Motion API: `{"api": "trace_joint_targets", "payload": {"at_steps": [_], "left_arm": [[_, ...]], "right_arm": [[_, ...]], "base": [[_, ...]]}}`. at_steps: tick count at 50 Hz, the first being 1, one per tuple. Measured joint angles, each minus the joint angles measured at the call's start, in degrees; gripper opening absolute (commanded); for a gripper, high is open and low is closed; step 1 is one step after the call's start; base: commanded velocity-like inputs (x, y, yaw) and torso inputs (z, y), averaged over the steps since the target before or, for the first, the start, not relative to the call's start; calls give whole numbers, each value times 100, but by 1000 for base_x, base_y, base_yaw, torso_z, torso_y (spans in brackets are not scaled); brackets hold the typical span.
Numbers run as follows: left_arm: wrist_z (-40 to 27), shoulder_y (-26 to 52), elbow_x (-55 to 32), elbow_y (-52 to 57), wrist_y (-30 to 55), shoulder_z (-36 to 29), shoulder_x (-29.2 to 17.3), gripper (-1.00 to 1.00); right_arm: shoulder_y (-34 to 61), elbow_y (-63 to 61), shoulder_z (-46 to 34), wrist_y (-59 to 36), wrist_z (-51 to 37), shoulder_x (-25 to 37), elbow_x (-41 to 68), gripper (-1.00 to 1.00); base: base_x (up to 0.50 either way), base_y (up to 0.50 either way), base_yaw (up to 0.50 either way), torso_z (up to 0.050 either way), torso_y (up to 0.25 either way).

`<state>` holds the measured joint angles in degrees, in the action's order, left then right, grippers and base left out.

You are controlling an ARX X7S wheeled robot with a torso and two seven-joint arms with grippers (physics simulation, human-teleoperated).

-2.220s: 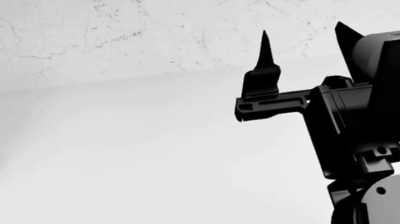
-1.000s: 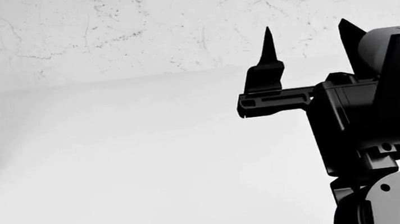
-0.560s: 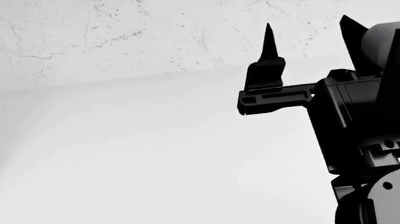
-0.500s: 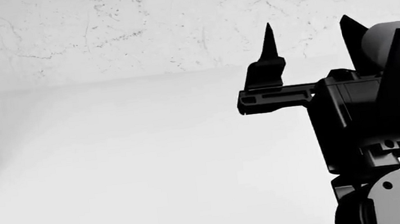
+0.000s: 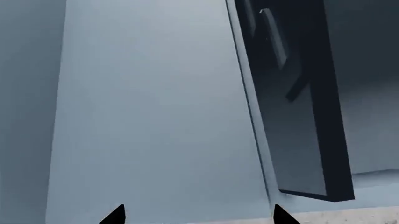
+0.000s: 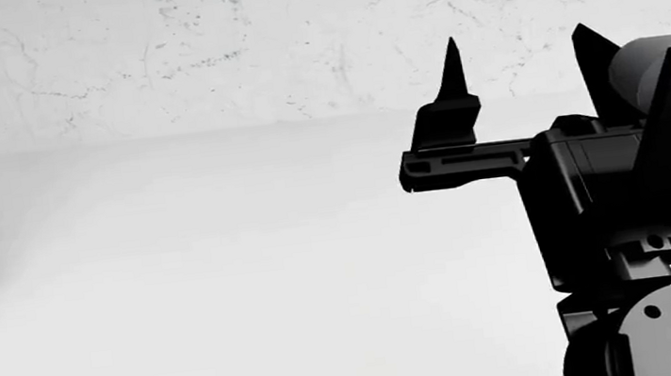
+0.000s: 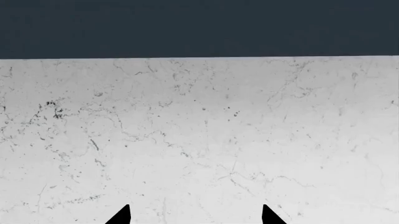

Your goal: Pick the sweet potato, carrot from the counter and place them in the cabinet. Then close the cabinet.

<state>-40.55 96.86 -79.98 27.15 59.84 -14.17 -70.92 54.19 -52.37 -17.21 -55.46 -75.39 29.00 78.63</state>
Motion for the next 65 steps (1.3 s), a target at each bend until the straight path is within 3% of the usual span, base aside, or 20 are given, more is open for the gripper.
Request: {"api": "trace_joint_targets", "payload": {"at_steps": [27, 47, 59, 65], "left_arm": [[-269, 232, -1154, -270, 252, -35, 376, 100], [-1086, -1090, -1915, 291, 184, 2031, -365, 100], [-1193, -1720, -2159, 437, 356, 2875, -399, 100], [-1349, -2248, -2383, 570, 681, 3614, -207, 100]], "right_arm": [[-23, -5, -45, 74, 27, 17, -48, 100], [-59, 2, -67, 113, 15, 39, -61, 100], [-26, 17, -83, 130, -7, 40, -41, 100], [-27, 13, -90, 140, -18, 47, -41, 100]], "base": [[0, 0, 0, 7, 4], [0, 0, 0, 1, 1], [0, 0, 0, 0, 0], [0, 0, 0, 0, 0]]}}
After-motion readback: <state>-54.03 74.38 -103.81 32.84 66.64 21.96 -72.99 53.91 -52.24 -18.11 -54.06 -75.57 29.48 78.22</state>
